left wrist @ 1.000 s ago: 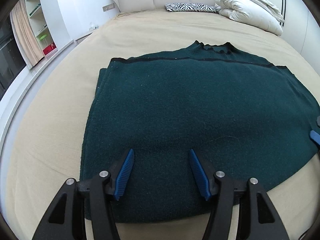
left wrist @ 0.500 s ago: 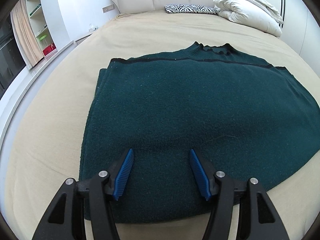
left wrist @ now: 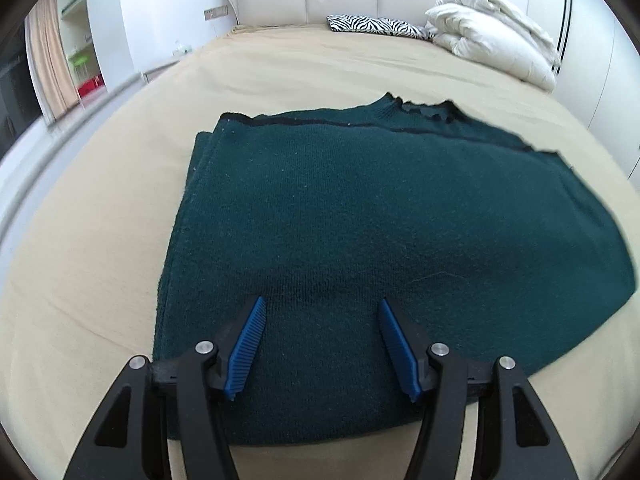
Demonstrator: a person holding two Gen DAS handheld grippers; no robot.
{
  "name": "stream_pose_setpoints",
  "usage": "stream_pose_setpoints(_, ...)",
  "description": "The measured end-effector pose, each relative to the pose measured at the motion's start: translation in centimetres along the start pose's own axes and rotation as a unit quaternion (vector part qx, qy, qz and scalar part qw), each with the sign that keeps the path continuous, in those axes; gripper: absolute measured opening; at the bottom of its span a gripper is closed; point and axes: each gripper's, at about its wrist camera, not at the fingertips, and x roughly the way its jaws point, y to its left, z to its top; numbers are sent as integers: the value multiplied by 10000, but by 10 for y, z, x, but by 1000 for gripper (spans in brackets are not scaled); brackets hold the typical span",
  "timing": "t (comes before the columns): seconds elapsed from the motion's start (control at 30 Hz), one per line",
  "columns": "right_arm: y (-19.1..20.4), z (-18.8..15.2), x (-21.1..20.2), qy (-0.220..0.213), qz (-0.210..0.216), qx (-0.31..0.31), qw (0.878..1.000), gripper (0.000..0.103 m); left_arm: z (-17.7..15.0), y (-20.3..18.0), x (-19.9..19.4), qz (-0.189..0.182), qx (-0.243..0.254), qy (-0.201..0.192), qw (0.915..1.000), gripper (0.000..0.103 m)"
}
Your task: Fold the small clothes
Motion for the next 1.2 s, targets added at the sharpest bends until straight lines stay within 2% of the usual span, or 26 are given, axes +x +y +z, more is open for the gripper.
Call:
stream_pose_setpoints(0.07, 6, 8, -5, -106, 72, -38, 9999, 95, 4, 9, -10, -369, -325, -4, 9988, 59)
stream_pose_setpoints(0.1, 8, 11, -7, -141, 137, -34, 9998, 95, 6, 14, -14, -622, -491, -54, 9968, 55)
stream_pose_setpoints(0.17, 13, 19, -5, -141, 309, 48, 9994, 98, 13, 19, -24, -1075, -698, -239, 9915, 55)
stream_pose_setpoints(0.23, 16, 26, 1, -34, 557, 184, 9983, 99, 20, 19, -23, -1273, -701, -305, 9889, 55)
stream_pose_setpoints(0.3, 18, 32, 15, 395, 1105, 438, 9921, 99, 23, 22, -11, -1255, -717, -195, 9893, 55)
stream_pose_setpoints(0.33, 19, 33, 28, 683, 1467, 616, 9849, 99, 23, 26, -2, -1190, -815, -103, 9895, 55)
stream_pose_setpoints(0.37, 28, 29, 58, 1284, 2136, 1028, 9630, 99, 21, 34, 7, -1209, -971, 6, 9879, 54)
stream_pose_setpoints(0.4, 28, 29, 58, 1284, 2136, 1028, 9630, 99, 19, 38, 10, -1244, -1035, 21, 9868, 47)
stream_pose_setpoints(0.43, 28, 27, 64, 1407, 2260, 1118, 9574, 99, 17, 40, 10, -1206, -992, 5, 9877, 43)
stream_pose_setpoints(0.47, 33, 19, 79, 1638, 2502, 1257, 9459, 99, 15, 38, 10, -1127, -876, 5, 9898, 43)
stream_pose_setpoints(0.57, 32, -4, 114, 2107, 2613, 1673, 9270, 99, 11, 26, 8, -873, -565, -1, 9946, 43)
stream_pose_setpoints(0.67, 16, -43, 163, 2859, 2622, 2453, 8884, 99, 13, 26, 12, -811, -599, 17, 9949, 43)
stream_pose_setpoints(0.7, 11, -51, 171, 3005, 2512, 2549, 8841, 98, 13, 26, 11, -801, -612, 20, 9949, 43)
stream_pose_setpoints(0.73, 5, -57, 175, 3055, 2373, 2583, 8852, 94, 12, 25, 11, -791, -605, 22, 9950, 43)
stream_pose_setpoints(0.8, -2, -58, 175, 2967, 2424, 2572, 8872, 93, 10, 25, 10, -786, -581, 11, 9952, 43)
stream_pose_setpoints(0.83, -5, -56, 172, 2889, 2349, 2564, 8920, 94, 10, 25, 11, -794, -578, 8, 9952, 43)
stream_pose_setpoints(0.9, -18, -51, 168, 2666, 2061, 2557, 9061, 94, 9, 27, 11, -838, -595, -1, 9947, 43)
stream_pose_setpoints(0.97, -36, -48, 159, 2415, 1744, 2734, 9146, 94, 10, 30, 12, -900, -635, -3, 9939, 43)
stream_pose_setpoints(1.07, -55, -41, 144, 2075, 1368, 2987, 9214, 96, 9, 31, 12, -923, -650, -3, 9936, 43)
stream_pose_setpoints(1.2, -40, -33, 141, 2035, 1468, 2701, 9296, 96, 8, 29, 11, -895, -630, -11, 9940, 43)
